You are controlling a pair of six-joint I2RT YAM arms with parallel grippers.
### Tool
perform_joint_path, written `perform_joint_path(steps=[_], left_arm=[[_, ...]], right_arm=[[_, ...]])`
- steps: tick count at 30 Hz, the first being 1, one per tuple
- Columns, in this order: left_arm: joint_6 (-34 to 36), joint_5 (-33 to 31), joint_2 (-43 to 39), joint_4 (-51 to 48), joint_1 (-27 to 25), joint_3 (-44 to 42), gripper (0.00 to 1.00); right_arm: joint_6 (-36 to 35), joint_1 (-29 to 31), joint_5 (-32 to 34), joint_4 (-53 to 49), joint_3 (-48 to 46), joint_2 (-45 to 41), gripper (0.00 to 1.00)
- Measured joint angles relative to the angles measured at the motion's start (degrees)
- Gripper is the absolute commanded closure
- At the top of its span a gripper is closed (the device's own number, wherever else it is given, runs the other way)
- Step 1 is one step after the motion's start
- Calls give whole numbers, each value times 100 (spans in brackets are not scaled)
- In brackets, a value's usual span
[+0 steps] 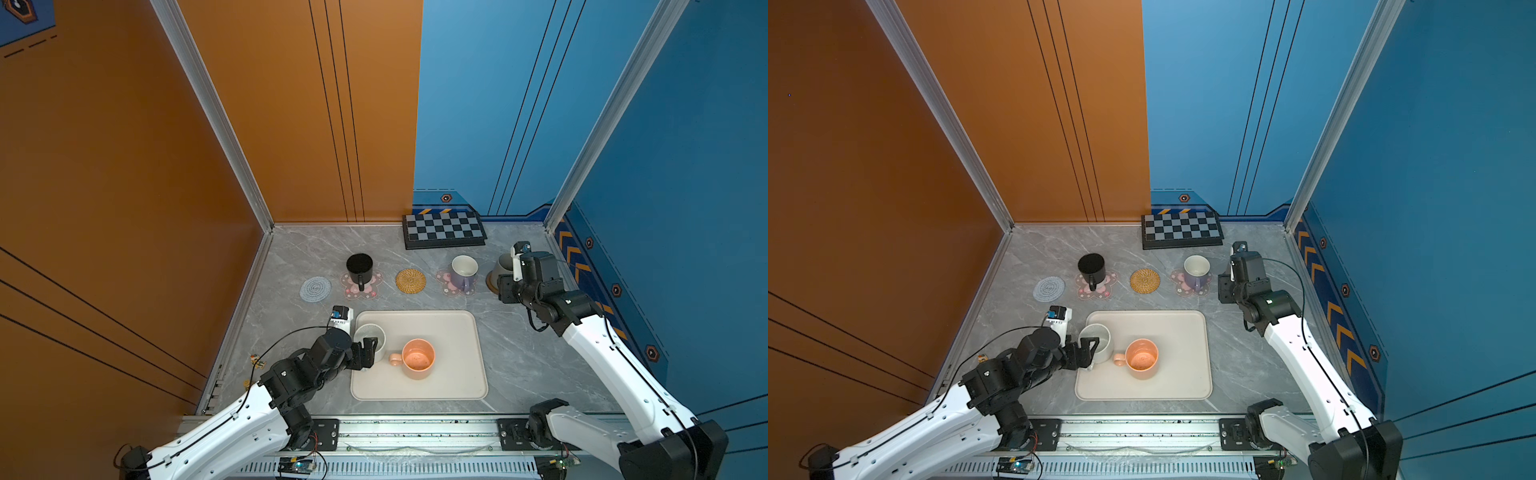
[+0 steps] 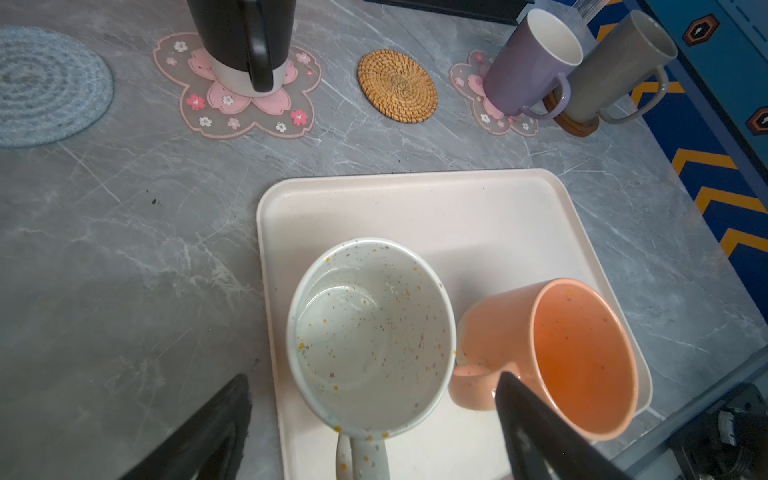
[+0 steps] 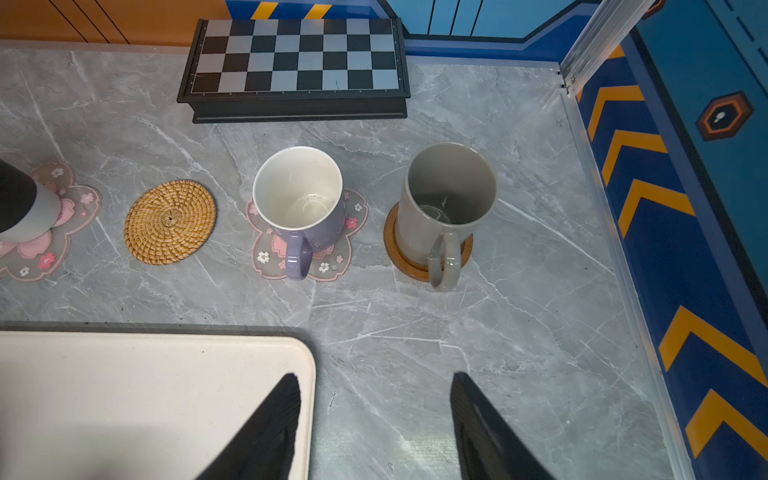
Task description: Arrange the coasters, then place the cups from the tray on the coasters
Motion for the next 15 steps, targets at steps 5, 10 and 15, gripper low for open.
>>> perform_joint_path(steps=[5,10,15], left_arm=[[-223,0,-17,-562,-269,94,5],[-448,63,94,-774,-481,85,12],[-599,-7,199,-817,-721,26,27]], right_arm=[[-20,-2,85,-2,-153,-247,42],[-33,-2,136,-7,-271,-387,52],[-37,-11,138,-7,-330,-439,53]])
